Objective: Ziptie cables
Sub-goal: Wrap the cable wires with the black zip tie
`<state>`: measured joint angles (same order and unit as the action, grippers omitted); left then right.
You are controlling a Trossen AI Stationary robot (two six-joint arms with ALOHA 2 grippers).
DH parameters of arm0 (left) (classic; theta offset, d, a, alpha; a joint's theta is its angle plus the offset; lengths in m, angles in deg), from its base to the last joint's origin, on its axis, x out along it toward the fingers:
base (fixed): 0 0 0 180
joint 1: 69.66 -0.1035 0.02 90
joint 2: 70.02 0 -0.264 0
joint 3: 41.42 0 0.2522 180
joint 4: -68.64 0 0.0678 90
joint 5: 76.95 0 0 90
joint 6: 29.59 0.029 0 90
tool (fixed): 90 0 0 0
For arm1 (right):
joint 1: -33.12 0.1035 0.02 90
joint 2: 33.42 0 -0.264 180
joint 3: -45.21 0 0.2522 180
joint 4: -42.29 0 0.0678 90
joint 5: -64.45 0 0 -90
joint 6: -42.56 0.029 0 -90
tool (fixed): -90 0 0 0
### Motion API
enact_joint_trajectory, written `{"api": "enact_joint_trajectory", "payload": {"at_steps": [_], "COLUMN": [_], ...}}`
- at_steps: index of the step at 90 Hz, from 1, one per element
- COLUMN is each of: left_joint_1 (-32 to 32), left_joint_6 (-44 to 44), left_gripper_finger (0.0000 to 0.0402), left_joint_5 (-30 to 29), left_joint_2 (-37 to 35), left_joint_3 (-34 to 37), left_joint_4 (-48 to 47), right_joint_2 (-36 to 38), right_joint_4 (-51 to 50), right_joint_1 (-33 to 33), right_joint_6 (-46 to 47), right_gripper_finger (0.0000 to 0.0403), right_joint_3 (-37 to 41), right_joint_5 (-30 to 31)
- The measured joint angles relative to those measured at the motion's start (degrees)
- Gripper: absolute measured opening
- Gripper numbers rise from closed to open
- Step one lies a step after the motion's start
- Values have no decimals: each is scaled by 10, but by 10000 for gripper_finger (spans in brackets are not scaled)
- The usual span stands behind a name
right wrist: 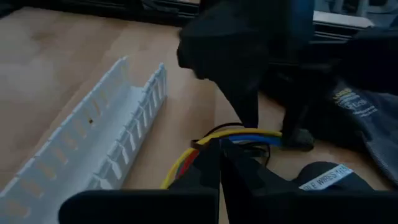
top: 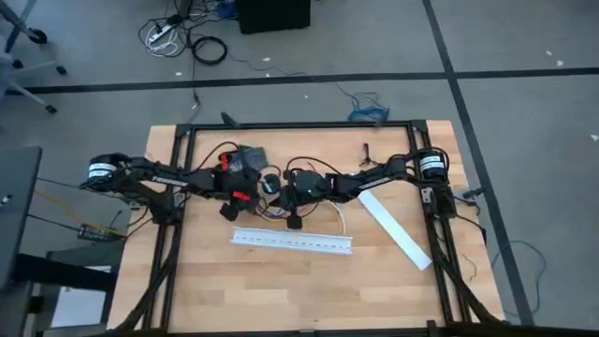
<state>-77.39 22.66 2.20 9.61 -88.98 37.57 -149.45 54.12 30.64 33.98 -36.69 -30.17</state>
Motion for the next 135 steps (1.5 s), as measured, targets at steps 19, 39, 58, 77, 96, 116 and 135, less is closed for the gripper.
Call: {"api": "enact_joint_trajectory", "payload": {"at_steps": [19, 39, 58, 77, 96, 116, 135], "left_joint_1": [3, 5, 17, 26, 41, 61, 70], "left_joint_6": [62, 61, 36, 28, 26, -2, -63], "left_gripper_finger": [161, 160, 131, 52, 12, 10, 8], "left_joint_5": [-17, -36, -80, -96, -146, -241, -281], "left_joint_2": [17, 36, 36, 36, 36, 36, 36], "left_joint_3": [0, -1, -5, -6, -7, -38, -122], "left_joint_4": [23, 38, 36, 37, 39, 12, -33], "right_joint_2": [0, 0, 0, 0, 0, 33, 111], "right_joint_4": [3, 3, 3, 3, 0, -41, -134], "right_joint_1": [0, 2, 1, -2, -2, -3, -4], "right_joint_6": [4, 11, 11, 12, 12, 9, -17], "right_gripper_finger": [0, 0, 0, 0, 0, 0, 0], "right_joint_3": [0, 0, 0, 0, 0, 0, 0], "right_joint_5": [-8, -11, -10, -9, 3, 16, 38]}}
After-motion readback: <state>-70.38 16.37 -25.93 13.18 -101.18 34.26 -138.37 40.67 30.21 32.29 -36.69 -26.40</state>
